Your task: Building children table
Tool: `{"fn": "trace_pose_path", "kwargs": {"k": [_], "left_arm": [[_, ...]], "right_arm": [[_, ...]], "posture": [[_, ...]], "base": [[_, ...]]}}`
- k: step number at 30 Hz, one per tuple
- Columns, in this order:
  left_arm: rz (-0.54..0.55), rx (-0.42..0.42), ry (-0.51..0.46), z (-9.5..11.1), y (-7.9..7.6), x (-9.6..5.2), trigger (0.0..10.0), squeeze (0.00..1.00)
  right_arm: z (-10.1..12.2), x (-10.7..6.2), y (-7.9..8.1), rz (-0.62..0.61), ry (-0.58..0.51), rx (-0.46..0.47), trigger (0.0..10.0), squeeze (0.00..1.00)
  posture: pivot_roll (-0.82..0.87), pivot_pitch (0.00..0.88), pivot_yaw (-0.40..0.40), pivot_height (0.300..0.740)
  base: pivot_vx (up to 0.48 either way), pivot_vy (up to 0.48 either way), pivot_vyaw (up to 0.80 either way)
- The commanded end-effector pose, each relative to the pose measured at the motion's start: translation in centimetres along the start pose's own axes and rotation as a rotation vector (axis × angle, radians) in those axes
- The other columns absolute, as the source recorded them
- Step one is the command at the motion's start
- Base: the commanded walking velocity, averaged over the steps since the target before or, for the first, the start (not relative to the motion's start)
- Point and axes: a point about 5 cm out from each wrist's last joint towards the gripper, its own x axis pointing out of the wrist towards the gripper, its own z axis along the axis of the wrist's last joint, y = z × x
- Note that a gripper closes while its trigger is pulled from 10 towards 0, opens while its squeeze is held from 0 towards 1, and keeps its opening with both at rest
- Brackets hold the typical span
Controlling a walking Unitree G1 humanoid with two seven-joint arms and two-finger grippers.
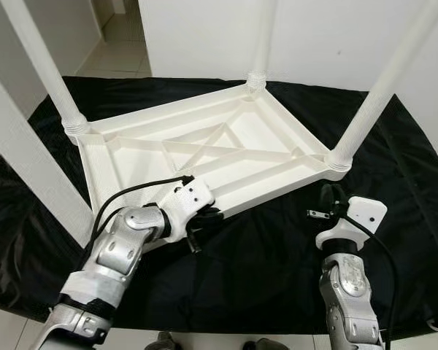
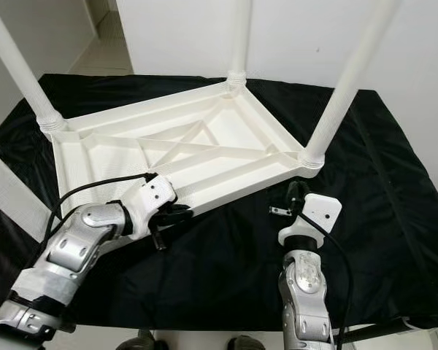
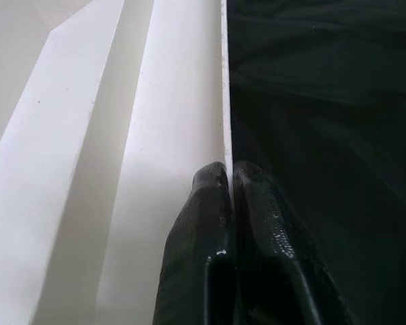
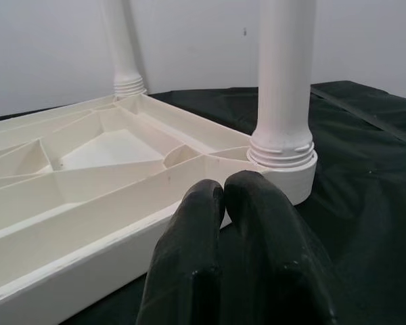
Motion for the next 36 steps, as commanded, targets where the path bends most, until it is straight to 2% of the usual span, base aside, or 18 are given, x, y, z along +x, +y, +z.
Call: {"fn": "trace_pose_path", "kwargs": {"k": [1, 2, 3, 4, 6, 7, 9, 13, 14, 15, 18, 23, 25, 27, 30, 33, 35, 36], "left_arm": [[0.069, 0.016, -0.078, 1.5, 0.1, 0.9, 0.0, 0.0], [0.069, 0.016, -0.078, 1.5, 0.1, 0.9, 0.0, 0.0], [0.067, 0.026, -0.085, 1.7, 0.1, 1.2, 2.3, 0.0], [0.065, 0.077, -0.1, 2.0, 0.0, 1.2, 10.0, 0.0], [0.02, 0.087, -0.115, 1.8, -0.2, 0.9, 10.0, 0.0], [0.006, 0.077, -0.124, 1.7, -0.3, 0.6, 10.0, 1.0], [-0.002, 0.066, -0.128, 1.7, -0.3, 0.5, 10.0, 1.0], [0.001, 0.103, -0.161, 2.0, -0.2, -0.2, 10.0, 1.0], [0.029, 0.129, -0.235, 2.6, -0.3, -0.8, 10.0, 0.88], [0.038, 0.129, -0.264, 2.8, -0.4, -1.3, 10.0, 0.0], [0.001, 0.079, -0.28, 2.6, -0.8, -2.5, 10.0, 0.0], [-0.016, 0.055, -0.287, 1.9, -1.4, -4.1, 10.0, 0.0], [-0.003, 0.058, -0.3, 1.8, -1.4, -4.5, 10.0, 0.0], [0.081, 0.099, -0.335, 1.9, -1.6, -5.4, 10.0, 0.0], [0.118, 0.117, -0.342, 1.8, -1.7, -5.7, 10.0, 0.0], [0.136, 0.135, -0.337, 0.8, -2.5, -8.1, 10.0, 0.0], [0.136, 0.135, -0.337, 0.8, -2.5, -8.1, 10.0, 0.0], [0.138, 0.133, -0.34, 0.6, -2.6, -8.9, 10.0, 0.0]], "right_arm": [[-0.3, -0.1, -0.2, -0.014, 0.011, -0.001, 10.0, 0.0], [-0.3, -0.1, -0.2, -0.014, 0.011, -0.001, 10.0, 0.0], [-0.3, -0.2, -0.3, -0.021, 0.01, -0.001, 10.0, 0.0], [-0.3, -0.3, -0.4, -0.029, 0.009, -0.002, 10.0, 0.0], [-0.3, -0.4, -0.5, -0.038, 0.009, -0.003, 10.0, 0.0], [-0.3, -0.4, -0.4, -0.039, 0.009, -0.002, 10.0, 0.0], [-0.3, -0.5, -0.4, -0.04, 0.01, -0.001, 10.0, 0.0], [-0.3, -0.4, -0.4, -0.04, 0.009, 0.0, 10.0, 0.0], [-0.3, -0.4, -0.3, -0.039, 0.009, 0.001, 10.0, 0.0], [-0.3, -0.3, -0.3, -0.036, 0.007, -0.002, 10.0, 0.0], [-0.4, 0.0, 0.1, -0.02, 0.007, 0.0, 10.0, 0.0], [-0.4, 0.3, 0.4, -0.001, 0.006, 0.008, 10.0, 0.0], [-0.4, 0.4, 0.5, 0.003, 0.006, 0.009, 10.0, 0.0], [-0.3, 0.6, 0.6, 0.012, 0.005, 0.011, 10.0, 0.0], [-0.3, 0.7, 0.6, 0.016, 0.005, 0.012, 10.0, 0.0], [-0.3, 1.4, 1.0, 0.038, 0.002, 0.016, 10.0, 0.0], [-0.3, 1.4, 1.0, 0.038, 0.002, 0.016, 10.0, 0.0], [-0.3, 1.6, 1.0, 0.044, 0.001, 0.017, 10.0, 0.0]], "posture": [[-0.03, 0.02, 0.025, 0.74], [-0.03, 0.02, 0.025, 0.74], [-0.03, 0.021, 0.029, 0.74], [-0.03, 0.025, 0.033, 0.74], [-0.03, 0.026, 0.035, 0.74], [-0.03, 0.029, 0.035, 0.74], [-0.03, 0.03, 0.035, 0.74], [-0.03, 0.031, 0.035, 0.74], [-0.02, 0.032, 0.032, 0.74], [-0.01, 0.032, 0.028, 0.74], [0.0, 0.033, 0.019, 0.74], [0.02, 0.037, 0.005, 0.74], [0.02, 0.036, 0.002, 0.74], [0.03, 0.04, -0.009, 0.74], [0.04, 0.041, -0.012, 0.74], [0.07, 0.043, -0.03, 0.74], [0.07, 0.043, -0.03, 0.74], [0.08, 0.044, -0.034, 0.74]], "base": [[0.0, 0.0, 0.0], [0.0, 0.0, 0.0], [0.0, 0.0, 0.0], [0.0, 0.0, 0.0], [0.0, 0.0, 0.0], [0.0, 0.0, 0.0], [0.0, 0.0, 0.0], [0.0, 0.0, 0.0], [0.0, 0.0, 0.0], [0.0, 0.0, 0.0], [0.0, 0.0, 0.0], [0.0, 0.0, 0.0], [0.0, 0.0, 0.0], [0.0, 0.0, 0.0], [0.0, 0.0, 0.0], [0.0, 0.0, 0.0], [0.0, 0.0, 0.0], [0.0, 0.0, 0.0]]}}
